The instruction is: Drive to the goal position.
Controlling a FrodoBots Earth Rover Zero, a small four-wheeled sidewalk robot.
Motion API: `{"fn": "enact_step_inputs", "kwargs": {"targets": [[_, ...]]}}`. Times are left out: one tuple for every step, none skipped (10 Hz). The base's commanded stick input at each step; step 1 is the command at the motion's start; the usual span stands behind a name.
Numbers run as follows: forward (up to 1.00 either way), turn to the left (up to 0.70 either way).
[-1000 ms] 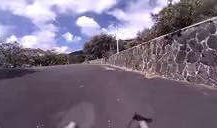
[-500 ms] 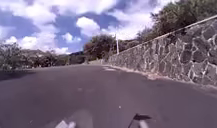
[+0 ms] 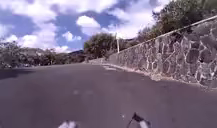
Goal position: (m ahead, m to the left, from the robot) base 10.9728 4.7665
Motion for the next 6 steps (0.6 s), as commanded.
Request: {"fn": "enact_step_inputs", "kwargs": {"targets": [[0.50, -0.25], [0.50, -0.25], [0.50, -0.25], [0.50, -0.18], [0.50, -0.09], [0.50, 0.00]]}}
